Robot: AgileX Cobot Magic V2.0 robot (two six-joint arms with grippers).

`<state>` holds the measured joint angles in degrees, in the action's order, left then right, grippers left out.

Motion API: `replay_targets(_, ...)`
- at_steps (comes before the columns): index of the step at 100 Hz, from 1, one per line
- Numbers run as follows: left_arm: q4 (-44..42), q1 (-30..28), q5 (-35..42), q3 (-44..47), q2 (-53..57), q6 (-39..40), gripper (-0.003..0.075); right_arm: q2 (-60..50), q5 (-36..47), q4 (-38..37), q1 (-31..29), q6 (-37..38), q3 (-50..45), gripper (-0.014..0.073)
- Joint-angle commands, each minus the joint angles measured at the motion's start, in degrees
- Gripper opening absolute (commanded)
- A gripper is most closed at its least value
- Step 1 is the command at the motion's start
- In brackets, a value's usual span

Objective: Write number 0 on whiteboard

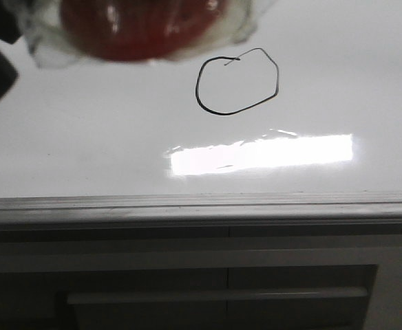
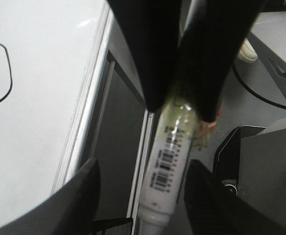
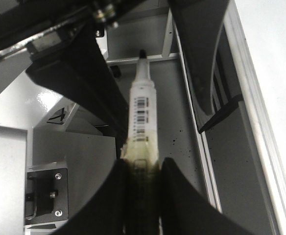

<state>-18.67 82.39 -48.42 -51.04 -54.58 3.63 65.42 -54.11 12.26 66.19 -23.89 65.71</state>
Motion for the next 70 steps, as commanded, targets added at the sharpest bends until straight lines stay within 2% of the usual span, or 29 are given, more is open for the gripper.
replay_targets(1,0.15,0.36,2.41,-2.11,0.38,0.02,0.0333,-0.89,3.47,1.32,0.05,-0.73,1.75,-0.0047)
replay_targets(27,2.42,0.36,2.94,-2.11,0.38,0.02,0.0251,-0.68,3.23,1.72,0.05,-0.73,1.75,-0.0047)
replay_targets(41,2.71,0.36,2.95,-2.11,0.38,0.02,0.016,-0.19,3.23,2.85,0.05,-0.73,1.75,-0.0047)
replay_targets(59,3.35,0.36,3.04,-2.11,0.38,0.02,-0.0007,0.39,2.71,3.49,0.05,-0.73,1.75,-0.0047)
replay_targets(70,3.35,0.36,3.04,-2.11,0.38,0.02,-0.002,0.74,2.71,3.83,0.05,-0.73,1.75,-0.0047)
